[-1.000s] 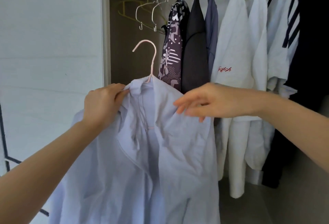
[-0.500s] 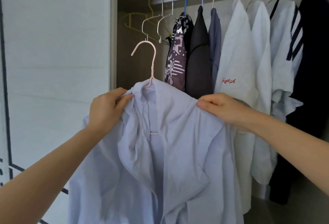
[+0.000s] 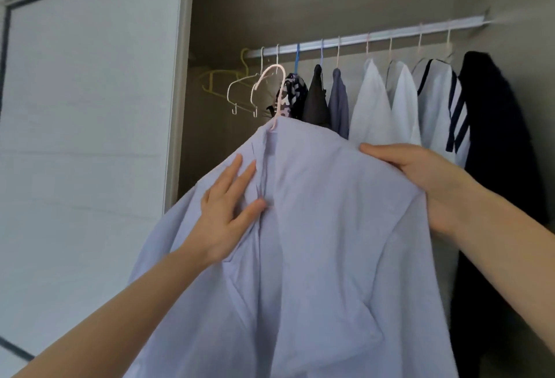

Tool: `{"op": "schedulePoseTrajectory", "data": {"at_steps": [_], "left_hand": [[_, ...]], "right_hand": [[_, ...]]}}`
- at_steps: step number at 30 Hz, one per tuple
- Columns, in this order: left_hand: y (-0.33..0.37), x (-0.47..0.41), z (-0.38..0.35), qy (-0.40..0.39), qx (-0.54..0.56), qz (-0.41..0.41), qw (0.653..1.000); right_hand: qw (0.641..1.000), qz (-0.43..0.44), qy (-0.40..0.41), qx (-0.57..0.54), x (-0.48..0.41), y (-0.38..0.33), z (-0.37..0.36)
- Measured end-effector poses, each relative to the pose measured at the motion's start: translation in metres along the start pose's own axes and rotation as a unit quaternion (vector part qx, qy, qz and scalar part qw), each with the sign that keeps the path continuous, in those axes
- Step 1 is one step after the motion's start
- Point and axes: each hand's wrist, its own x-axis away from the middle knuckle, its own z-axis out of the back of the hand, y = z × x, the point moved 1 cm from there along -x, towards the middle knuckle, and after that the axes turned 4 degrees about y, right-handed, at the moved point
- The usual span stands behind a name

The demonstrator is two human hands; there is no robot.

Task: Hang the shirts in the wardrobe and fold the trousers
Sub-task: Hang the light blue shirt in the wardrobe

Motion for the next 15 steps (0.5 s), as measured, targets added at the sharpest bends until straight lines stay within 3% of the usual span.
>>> {"op": "schedulePoseTrajectory", "data": {"at_steps": [4,9,11,15], "left_hand": [[0.026,-0.021,-0.013,-0.022,0.093,0.079,0.992],[0.064,-0.045,-0.013,-0.011,0.284,0.216,0.934],[0.068,-0.054,-0.008,0.009,0.317,0.214,0.924],[0.056,-0.071,0.0,0.037,0.24,0.15,0.958]], "right_hand": [[0.998,0.035,0.043,0.04,0.002,-0.012,-0.01],[0.969,0.139,0.096,0.183,-0.012,-0.02,-0.028],[0.941,0.204,0.079,0.258,-0.019,-0.019,-0.039],[0.878,0.264,0.125,0.379,-0.038,-0.014,-0.064]]}}
